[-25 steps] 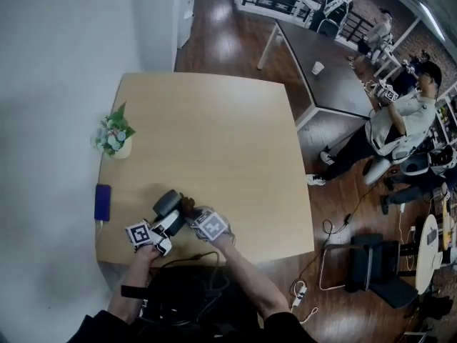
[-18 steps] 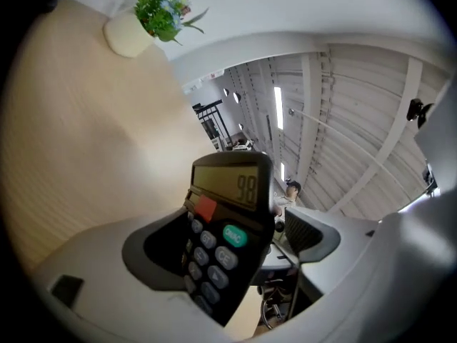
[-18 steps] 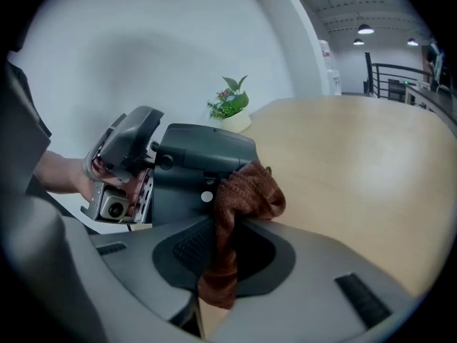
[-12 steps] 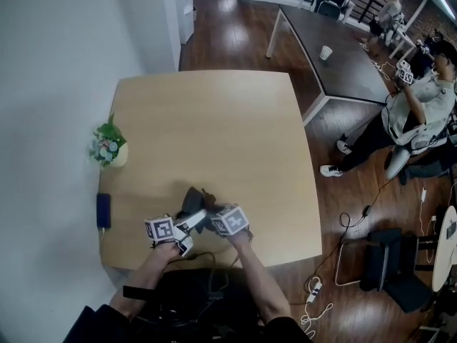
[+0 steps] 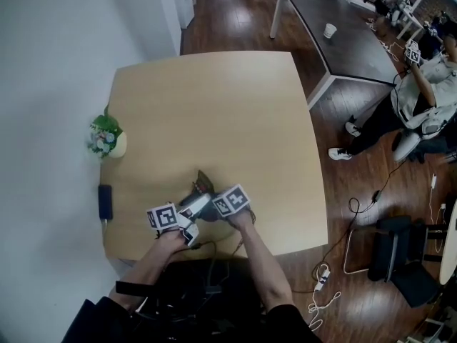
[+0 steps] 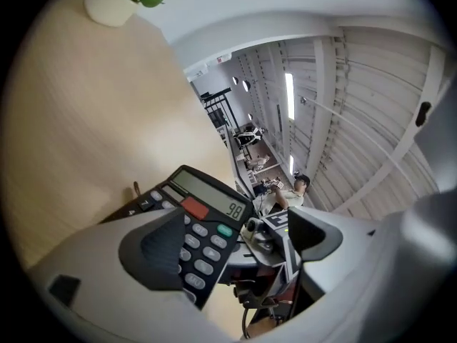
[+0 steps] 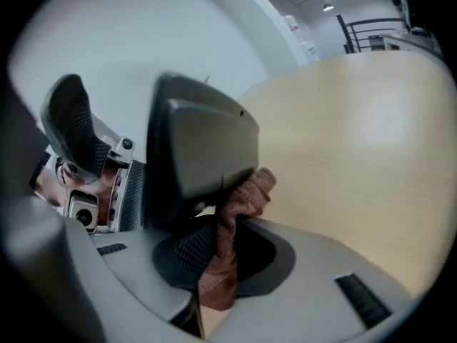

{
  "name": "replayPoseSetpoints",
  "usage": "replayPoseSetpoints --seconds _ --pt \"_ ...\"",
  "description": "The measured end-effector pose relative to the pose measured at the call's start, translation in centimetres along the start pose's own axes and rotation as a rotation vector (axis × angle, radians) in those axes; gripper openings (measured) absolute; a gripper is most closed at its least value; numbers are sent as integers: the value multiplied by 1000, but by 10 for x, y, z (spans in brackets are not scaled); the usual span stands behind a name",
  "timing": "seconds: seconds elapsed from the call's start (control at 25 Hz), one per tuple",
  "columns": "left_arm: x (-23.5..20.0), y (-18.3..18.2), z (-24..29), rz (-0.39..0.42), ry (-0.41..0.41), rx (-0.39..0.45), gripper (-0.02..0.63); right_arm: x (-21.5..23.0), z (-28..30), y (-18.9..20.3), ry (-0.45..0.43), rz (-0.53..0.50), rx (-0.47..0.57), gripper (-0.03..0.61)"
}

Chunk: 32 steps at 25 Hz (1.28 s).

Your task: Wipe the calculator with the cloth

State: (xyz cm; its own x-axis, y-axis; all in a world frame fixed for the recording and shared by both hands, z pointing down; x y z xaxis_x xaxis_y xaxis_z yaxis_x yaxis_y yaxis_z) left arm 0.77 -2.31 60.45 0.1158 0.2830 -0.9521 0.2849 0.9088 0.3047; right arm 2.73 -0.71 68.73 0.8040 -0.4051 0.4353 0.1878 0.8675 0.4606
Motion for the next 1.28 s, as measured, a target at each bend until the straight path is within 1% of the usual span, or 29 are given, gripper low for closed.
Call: replayPoseSetpoints --seconds 0.08,0.12,0.2,0.28,0.32,0.4,0.44,0.48,0.52,0.56,0.64,0.68,0.76,0.84,0.92,0.96,1.04,1.2,1.28 --pt "-4 3 5 -20 26 4 440 24 -14 4 88 98 18 60" --pt "-7 6 7 -30 21 -2 440 37 -24 5 136 151 46 61" --pt "-12 14 9 -56 14 -11 440 60 -44 8 240 247 122 60" --pt "-11 17 10 -44 40 -12 440 84 -72 12 361 321 215 60" --pt "-10 14 7 -25 51 -9 440 96 -91 15 433 344 270 60" --pt "-10 2 -3 26 68 3 440 118 -129 20 576 356 372 60" --pt "-13 -6 -12 51 62 8 442 126 -143 23 622 350 405 60" --pt "-20 -15 -21 74 50 14 442 130 -150 26 637 343 417 60" --pt "-27 -23 -29 91 36 19 442 130 -148 28 618 336 410 60" --pt "-37 -30 -36 94 16 19 442 127 -139 29 574 328 390 60" --pt "-56 -36 -42 64 -16 4 442 113 -109 29 458 305 330 60" --pt "-63 -34 -40 39 -9 -9 442 104 -92 28 395 301 299 60" --pt "-73 -27 -33 -7 -6 -46 442 86 -64 23 277 324 268 60" --pt "-83 -21 -29 -31 -35 -69 435 77 -49 13 202 367 276 60" --pt "-84 -24 -22 -58 -20 -26 433 75 -43 3 143 415 296 60" --pt "-84 -29 -20 -67 -11 9 434 76 -41 -3 120 431 304 60" --pt "-87 -40 -20 -78 -20 65 433 79 -37 -14 96 432 306 60" --pt "-99 -70 -14 -48 -30 108 433 97 -26 -49 109 382 296 60" --pt "-102 -86 -7 -63 -16 145 433 107 -21 -70 115 360 286 60"
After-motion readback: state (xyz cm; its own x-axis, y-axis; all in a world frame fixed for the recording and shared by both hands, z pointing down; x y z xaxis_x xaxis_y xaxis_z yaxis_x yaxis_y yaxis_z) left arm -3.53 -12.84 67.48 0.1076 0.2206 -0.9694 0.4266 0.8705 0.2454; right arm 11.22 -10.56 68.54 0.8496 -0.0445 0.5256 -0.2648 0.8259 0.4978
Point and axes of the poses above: the fingertips, and each gripper's own axes: z forward along the fingers, x to its right, y out of its underside, the point moved 2 cm from there along -z, backward along the fingers, and after that the axes turned 12 degrees about y, right-handed, at the moved point
